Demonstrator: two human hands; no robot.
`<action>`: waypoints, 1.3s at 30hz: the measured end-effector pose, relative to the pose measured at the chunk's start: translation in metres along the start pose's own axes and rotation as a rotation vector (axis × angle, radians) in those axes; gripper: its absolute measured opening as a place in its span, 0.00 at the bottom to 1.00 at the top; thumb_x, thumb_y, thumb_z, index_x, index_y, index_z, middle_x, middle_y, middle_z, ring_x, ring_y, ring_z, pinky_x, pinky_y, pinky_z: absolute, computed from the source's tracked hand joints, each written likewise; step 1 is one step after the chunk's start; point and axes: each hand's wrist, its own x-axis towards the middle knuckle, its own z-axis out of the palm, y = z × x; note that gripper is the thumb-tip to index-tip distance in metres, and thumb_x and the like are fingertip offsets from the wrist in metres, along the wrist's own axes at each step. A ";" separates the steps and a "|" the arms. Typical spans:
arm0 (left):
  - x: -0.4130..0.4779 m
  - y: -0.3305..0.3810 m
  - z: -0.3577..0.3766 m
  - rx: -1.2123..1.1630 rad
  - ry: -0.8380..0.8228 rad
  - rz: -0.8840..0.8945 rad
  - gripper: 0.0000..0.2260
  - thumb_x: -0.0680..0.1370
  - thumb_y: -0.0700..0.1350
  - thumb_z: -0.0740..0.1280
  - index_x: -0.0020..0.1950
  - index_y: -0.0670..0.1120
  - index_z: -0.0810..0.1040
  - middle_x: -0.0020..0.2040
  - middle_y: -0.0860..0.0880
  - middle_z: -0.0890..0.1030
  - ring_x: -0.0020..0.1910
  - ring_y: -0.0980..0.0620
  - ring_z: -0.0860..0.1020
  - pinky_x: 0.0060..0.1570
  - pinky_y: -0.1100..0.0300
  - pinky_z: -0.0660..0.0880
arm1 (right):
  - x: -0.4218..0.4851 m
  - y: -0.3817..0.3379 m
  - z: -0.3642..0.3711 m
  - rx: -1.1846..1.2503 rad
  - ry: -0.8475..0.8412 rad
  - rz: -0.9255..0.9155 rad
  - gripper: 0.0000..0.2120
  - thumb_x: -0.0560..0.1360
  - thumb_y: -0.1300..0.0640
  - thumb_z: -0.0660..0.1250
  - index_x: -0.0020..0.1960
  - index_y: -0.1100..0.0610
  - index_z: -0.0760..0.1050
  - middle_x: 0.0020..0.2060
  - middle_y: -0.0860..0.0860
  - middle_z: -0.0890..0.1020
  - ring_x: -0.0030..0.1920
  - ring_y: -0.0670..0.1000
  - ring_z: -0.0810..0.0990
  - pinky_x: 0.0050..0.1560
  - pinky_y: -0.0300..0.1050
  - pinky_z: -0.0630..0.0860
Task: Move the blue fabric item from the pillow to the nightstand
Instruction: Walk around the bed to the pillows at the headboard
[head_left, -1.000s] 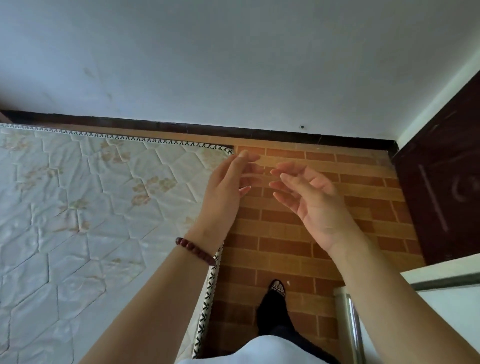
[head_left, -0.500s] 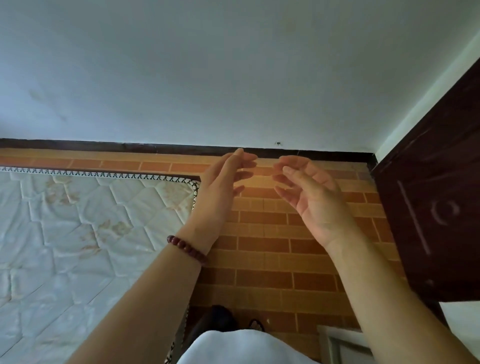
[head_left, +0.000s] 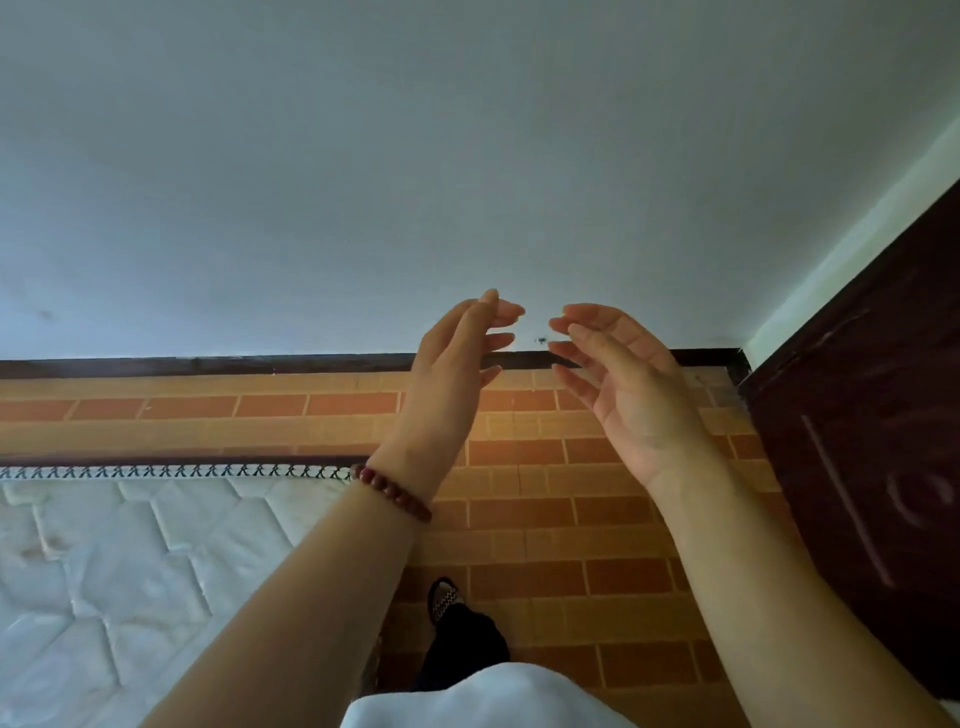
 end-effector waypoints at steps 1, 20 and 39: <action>0.019 0.006 -0.005 -0.008 -0.001 0.001 0.14 0.79 0.55 0.57 0.41 0.57 0.80 0.47 0.60 0.83 0.52 0.58 0.80 0.51 0.58 0.73 | 0.019 -0.003 0.008 -0.009 -0.003 -0.002 0.05 0.74 0.55 0.68 0.46 0.46 0.80 0.51 0.49 0.84 0.54 0.50 0.82 0.53 0.43 0.78; 0.254 0.037 -0.116 0.014 0.215 0.029 0.16 0.80 0.53 0.57 0.37 0.58 0.80 0.46 0.62 0.83 0.54 0.55 0.80 0.60 0.48 0.73 | 0.278 0.006 0.129 -0.053 -0.227 0.029 0.04 0.71 0.50 0.68 0.43 0.42 0.81 0.48 0.45 0.84 0.53 0.47 0.82 0.49 0.39 0.78; 0.491 0.058 -0.143 0.010 0.521 0.039 0.11 0.80 0.48 0.57 0.48 0.54 0.79 0.52 0.51 0.81 0.54 0.52 0.80 0.58 0.51 0.75 | 0.565 -0.019 0.203 -0.071 -0.557 0.049 0.07 0.76 0.56 0.64 0.46 0.45 0.79 0.47 0.43 0.85 0.52 0.47 0.83 0.48 0.38 0.78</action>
